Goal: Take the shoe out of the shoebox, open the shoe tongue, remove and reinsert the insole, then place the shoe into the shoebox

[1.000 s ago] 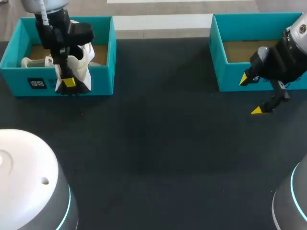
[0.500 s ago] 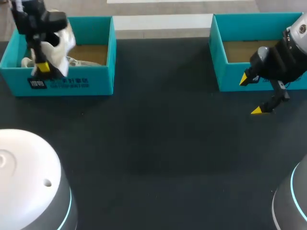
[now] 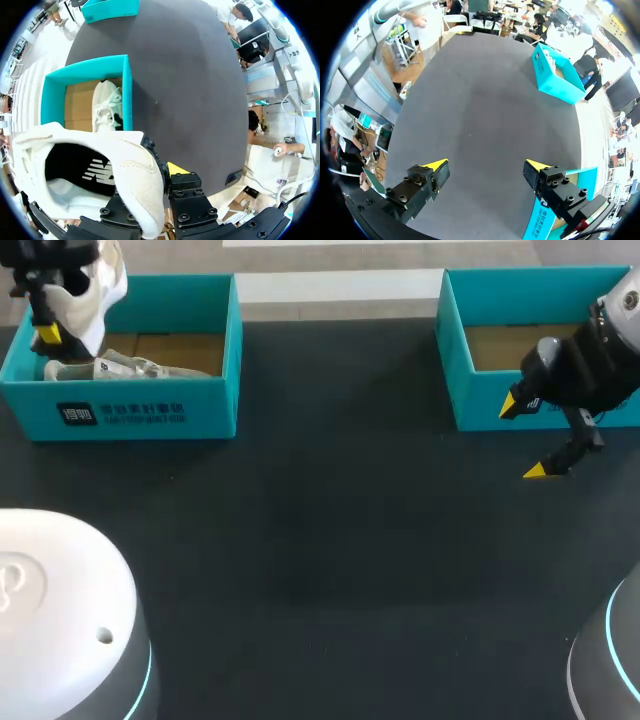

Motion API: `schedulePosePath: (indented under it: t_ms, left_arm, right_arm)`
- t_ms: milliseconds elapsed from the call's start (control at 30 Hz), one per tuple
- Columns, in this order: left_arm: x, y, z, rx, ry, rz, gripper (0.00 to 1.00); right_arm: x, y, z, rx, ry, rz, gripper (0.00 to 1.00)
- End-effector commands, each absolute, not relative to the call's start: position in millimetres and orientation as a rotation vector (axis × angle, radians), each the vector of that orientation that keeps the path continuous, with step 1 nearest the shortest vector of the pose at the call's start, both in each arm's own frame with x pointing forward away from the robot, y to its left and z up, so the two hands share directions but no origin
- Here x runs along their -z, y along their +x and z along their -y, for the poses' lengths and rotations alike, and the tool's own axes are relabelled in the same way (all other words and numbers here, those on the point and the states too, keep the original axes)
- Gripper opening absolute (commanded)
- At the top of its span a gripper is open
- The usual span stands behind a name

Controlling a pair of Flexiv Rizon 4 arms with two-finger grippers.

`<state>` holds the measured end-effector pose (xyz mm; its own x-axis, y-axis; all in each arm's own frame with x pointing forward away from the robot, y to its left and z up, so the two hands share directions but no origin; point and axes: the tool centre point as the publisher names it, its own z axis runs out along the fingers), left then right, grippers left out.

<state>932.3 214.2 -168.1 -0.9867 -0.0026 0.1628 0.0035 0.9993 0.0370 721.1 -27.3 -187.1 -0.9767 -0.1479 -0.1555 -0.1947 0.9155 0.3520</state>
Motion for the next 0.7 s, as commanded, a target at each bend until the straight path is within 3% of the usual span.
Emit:
schedulePosePath:
  t_ms: [33,533,700]
  left_arm:
    - [166,957,-222,0.034,0.015,2.898,0.00]
    - [166,957,-222,0.034,0.015,2.898,0.00]
    - [168,983,-249,0.024,-0.019,2.946,0.00]
  right_arm:
    - [188,722,26,-0.556,-0.263,-2.954,1.00]
    - [188,722,26,-0.556,-0.263,-2.954,1.00]
    - [188,722,26,-0.556,-0.263,-2.954,1.00]
